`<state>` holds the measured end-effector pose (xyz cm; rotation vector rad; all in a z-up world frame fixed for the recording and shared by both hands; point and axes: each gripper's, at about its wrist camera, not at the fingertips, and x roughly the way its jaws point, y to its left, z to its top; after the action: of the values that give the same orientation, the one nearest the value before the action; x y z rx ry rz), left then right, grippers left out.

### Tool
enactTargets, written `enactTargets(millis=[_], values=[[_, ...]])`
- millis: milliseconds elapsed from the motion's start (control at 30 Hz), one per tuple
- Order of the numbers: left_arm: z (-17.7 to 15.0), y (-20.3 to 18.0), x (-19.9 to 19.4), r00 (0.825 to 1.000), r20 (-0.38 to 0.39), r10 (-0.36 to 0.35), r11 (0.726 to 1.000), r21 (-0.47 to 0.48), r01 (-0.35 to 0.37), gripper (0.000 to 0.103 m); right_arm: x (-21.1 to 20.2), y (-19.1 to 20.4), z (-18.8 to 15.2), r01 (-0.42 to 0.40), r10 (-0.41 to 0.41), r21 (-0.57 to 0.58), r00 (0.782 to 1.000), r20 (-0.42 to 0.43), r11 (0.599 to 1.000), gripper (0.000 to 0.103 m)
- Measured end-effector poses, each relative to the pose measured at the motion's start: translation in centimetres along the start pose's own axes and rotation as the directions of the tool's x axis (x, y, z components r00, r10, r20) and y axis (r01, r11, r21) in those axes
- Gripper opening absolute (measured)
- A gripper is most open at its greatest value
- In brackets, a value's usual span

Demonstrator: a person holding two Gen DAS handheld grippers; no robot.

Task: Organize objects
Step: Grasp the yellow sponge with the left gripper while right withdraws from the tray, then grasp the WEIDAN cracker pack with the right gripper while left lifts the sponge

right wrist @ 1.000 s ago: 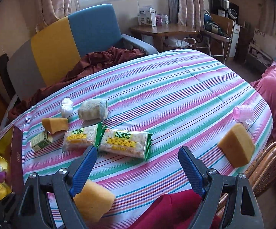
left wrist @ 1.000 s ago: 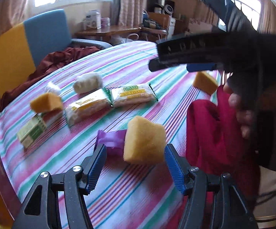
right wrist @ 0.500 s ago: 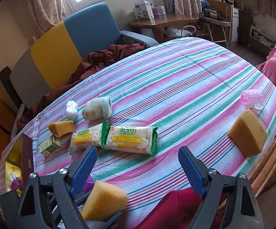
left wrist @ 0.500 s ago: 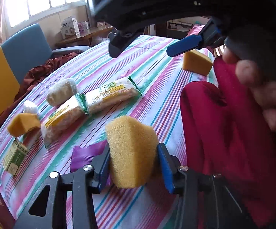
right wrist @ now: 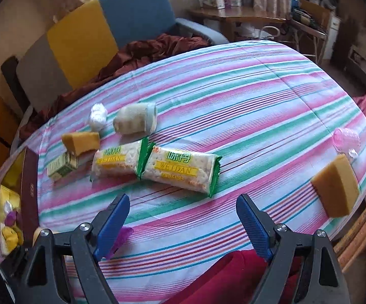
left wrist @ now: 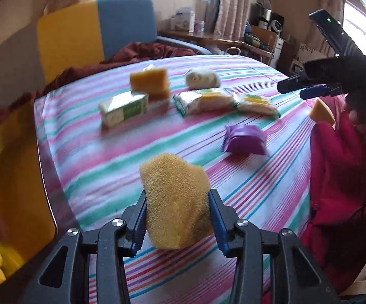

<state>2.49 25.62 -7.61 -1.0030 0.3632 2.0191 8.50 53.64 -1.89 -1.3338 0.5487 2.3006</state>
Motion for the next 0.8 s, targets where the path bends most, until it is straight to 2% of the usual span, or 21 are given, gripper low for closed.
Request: enactTargets(millis=[100, 167, 233, 300, 400, 467, 533, 600, 633, 667, 700, 733, 767, 800], values=[[-0.1, 0.0, 0.3, 1.0, 0.008, -0.013, 1.0, 0.007, 0.013, 0.044, 1.4, 2.5, 1.1, 0.044, -0.054, -0.23, 0.998, -0.038, 0.972, 0.087], [-0.4, -0.4, 1.2, 0.997, -0.035, -0.066, 0.998, 0.001, 0.066, 0.04, 2.8, 3.4, 2.1, 0.067, -0.096, -0.358, 0.993, -0.064, 0.931, 0.087], [-0.9, -1.6, 1.5, 0.999, -0.019, -0.03, 0.998, 0.055, 0.031, 0.039, 4.7, 4.1, 2.8, 0.076, -0.134, -0.453, 0.986, -0.099, 0.888, 0.088], [-0.9, -2.1, 1.5, 0.999, -0.023, -0.025, 0.996, 0.08, 0.027, 0.035, 6.9, 4.4, 3.3, 0.091, -0.195, -0.521, 0.969, -0.148, 0.849, 0.088], [-0.7, -1.1, 1.5, 0.998, -0.024, -0.062, 0.997, 0.035, 0.063, 0.035, 9.8, 4.3, 3.8, 0.098, -0.26, -0.579, 0.944, -0.203, 0.809, 0.088], [-0.7, -1.0, 1.5, 0.997, -0.022, -0.068, 0.997, 0.03, 0.069, 0.035, 10.9, 3.9, 4.3, 0.093, -0.276, -0.584, 0.932, -0.233, 0.806, 0.089], [-0.6, -1.0, 1.7, 0.998, -0.018, -0.067, 0.997, 0.035, 0.067, 0.035, 11.3, 3.4, 5.0, 0.093, -0.258, -0.572, 0.942, -0.214, 0.815, 0.093], [-0.7, -1.0, 1.4, 0.997, -0.015, -0.069, 0.997, 0.031, 0.07, 0.035, 11.8, 2.8, 5.3, 0.07, -0.228, -0.541, 0.946, -0.232, 0.838, 0.093], [-0.7, -1.0, 1.4, 0.997, -0.014, -0.07, 0.997, 0.03, 0.071, 0.035, 11.8, 2.4, 5.3, 0.042, -0.198, -0.52, 0.948, -0.248, 0.853, 0.091], [-0.7, -1.1, 1.4, 0.997, -0.013, -0.071, 0.997, 0.03, 0.071, 0.035, 11.4, 2.2, 5.3, 0.0, -0.152, -0.5, 0.953, -0.262, 0.866, 0.077], [-0.8, -1.1, 1.4, 0.997, -0.01, -0.07, 0.997, 0.032, 0.07, 0.035, 11.1, 2.2, 5.4, -0.008, -0.138, -0.491, 0.956, -0.261, 0.871, 0.062], [-0.8, -1.2, 1.4, 0.998, -0.008, -0.069, 0.997, 0.035, 0.069, 0.035, 10.9, 2.2, 5.4, 0.002, -0.147, -0.493, 0.956, -0.255, 0.87, 0.053], [-0.9, -1.2, 1.4, 0.998, -0.005, -0.069, 0.997, 0.036, 0.069, 0.035, 10.8, 2.3, 5.3, 0.009, -0.155, -0.492, 0.954, -0.257, 0.87, 0.048], [-0.9, -1.2, 1.3, 0.997, -0.003, -0.071, 0.997, 0.036, 0.071, 0.035, 10.7, 2.3, 5.2, 0.018, -0.167, -0.494, 0.951, -0.259, 0.869, 0.048]])
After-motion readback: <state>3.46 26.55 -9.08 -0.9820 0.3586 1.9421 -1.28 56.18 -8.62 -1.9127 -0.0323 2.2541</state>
